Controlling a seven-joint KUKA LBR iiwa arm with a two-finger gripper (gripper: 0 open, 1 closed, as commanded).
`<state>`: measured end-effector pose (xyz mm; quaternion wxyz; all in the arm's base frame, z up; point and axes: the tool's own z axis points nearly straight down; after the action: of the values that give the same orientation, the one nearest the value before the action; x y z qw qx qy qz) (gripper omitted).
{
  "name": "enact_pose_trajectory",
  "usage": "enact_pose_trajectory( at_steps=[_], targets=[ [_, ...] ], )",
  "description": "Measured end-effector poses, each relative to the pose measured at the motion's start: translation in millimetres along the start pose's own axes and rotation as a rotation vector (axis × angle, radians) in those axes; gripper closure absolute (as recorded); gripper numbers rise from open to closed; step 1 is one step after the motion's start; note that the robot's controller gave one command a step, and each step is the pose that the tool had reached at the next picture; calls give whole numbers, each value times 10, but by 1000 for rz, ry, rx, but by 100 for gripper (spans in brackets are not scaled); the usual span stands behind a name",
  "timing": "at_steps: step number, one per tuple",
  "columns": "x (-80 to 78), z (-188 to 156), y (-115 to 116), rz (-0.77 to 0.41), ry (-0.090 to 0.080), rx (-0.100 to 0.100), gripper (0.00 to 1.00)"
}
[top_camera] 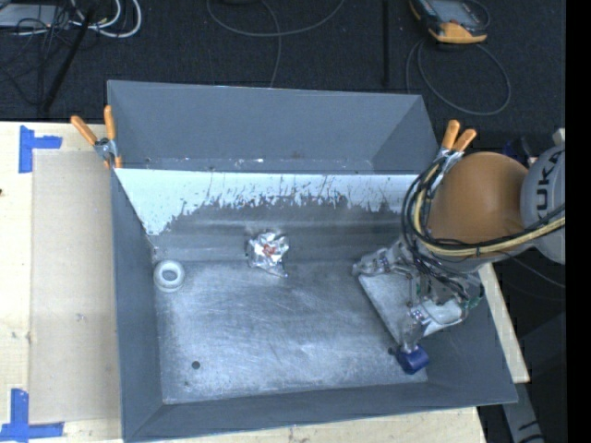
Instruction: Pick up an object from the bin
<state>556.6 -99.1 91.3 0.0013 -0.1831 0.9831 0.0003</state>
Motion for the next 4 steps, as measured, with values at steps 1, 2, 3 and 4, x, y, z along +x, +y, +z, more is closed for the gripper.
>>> enact_pose_trajectory(
  at_steps=[1, 2, 3, 4],
  targets=[
    [-547, 136, -202, -210, 3, -4, 0],
    [-320, 95, -377, -331, -5, -15, 0],
    [-198, -280, -607, -335, -2, -6, 0],
    [-219, -4, -548, -440, -10, -22, 0]
  ],
)
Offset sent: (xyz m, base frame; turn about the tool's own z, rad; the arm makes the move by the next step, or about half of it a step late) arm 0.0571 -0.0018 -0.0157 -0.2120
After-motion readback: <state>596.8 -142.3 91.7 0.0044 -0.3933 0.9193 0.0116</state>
